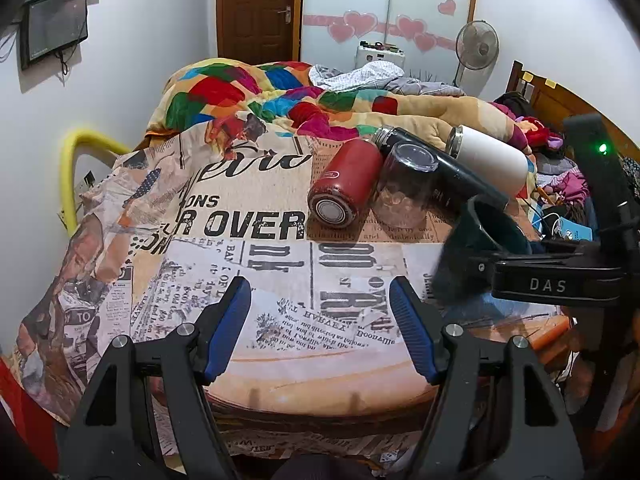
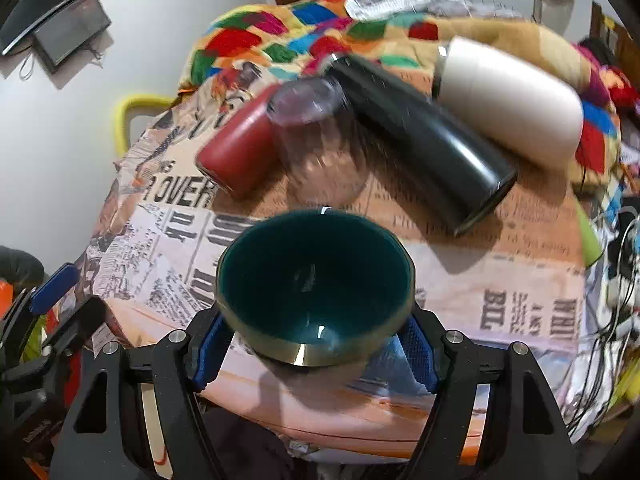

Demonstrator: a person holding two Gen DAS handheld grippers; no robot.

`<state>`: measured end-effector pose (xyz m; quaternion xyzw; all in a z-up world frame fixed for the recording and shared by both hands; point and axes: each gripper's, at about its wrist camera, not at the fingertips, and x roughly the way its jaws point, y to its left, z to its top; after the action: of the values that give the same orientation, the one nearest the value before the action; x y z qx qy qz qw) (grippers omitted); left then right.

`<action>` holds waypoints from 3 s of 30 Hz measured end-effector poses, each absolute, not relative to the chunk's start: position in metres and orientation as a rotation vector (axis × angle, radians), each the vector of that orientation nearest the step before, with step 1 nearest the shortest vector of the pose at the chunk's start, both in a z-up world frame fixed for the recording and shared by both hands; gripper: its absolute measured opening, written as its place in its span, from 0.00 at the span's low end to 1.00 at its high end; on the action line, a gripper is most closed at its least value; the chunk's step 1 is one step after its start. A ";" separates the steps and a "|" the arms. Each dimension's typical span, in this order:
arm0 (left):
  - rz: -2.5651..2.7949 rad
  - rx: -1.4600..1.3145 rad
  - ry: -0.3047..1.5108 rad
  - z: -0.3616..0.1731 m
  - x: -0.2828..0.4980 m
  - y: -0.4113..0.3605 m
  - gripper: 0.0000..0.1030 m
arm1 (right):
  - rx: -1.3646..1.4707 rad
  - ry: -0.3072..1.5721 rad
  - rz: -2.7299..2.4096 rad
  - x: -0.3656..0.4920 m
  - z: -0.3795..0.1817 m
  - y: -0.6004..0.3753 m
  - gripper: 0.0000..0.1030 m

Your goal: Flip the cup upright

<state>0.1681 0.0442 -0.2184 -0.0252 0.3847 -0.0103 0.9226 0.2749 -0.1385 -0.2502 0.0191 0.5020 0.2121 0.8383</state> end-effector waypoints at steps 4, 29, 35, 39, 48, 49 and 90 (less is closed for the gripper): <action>-0.019 -0.052 0.787 -0.216 0.171 0.043 0.69 | -0.005 1.015 0.443 0.279 -0.242 -0.131 0.69; -0.005 -0.063 0.803 -0.216 0.175 0.046 0.69 | -0.154 1.008 0.440 0.270 -0.255 -0.107 0.71; -0.013 -0.082 0.761 -0.193 0.162 0.044 0.69 | -0.137 0.983 0.452 0.250 -0.236 -0.123 0.73; -0.031 -0.082 0.692 -0.162 0.148 0.034 0.69 | -0.110 0.883 0.447 0.224 -0.198 -0.146 0.73; -0.077 -0.064 0.419 -0.067 0.085 0.004 0.69 | 0.024 0.530 0.429 0.152 -0.083 -0.209 0.73; -0.078 -0.062 0.395 -0.060 0.079 0.002 0.70 | 0.035 0.489 0.429 0.144 -0.072 -0.213 0.73; 0.020 -0.048 0.124 -0.011 -0.022 -0.014 0.99 | 0.036 0.183 0.356 0.051 -0.033 -0.219 1.00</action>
<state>-0.0219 -0.0136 -0.0111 -0.0238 0.0618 0.0098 0.9978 0.0511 -0.2186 -0.0331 0.0178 0.0911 0.1766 0.9799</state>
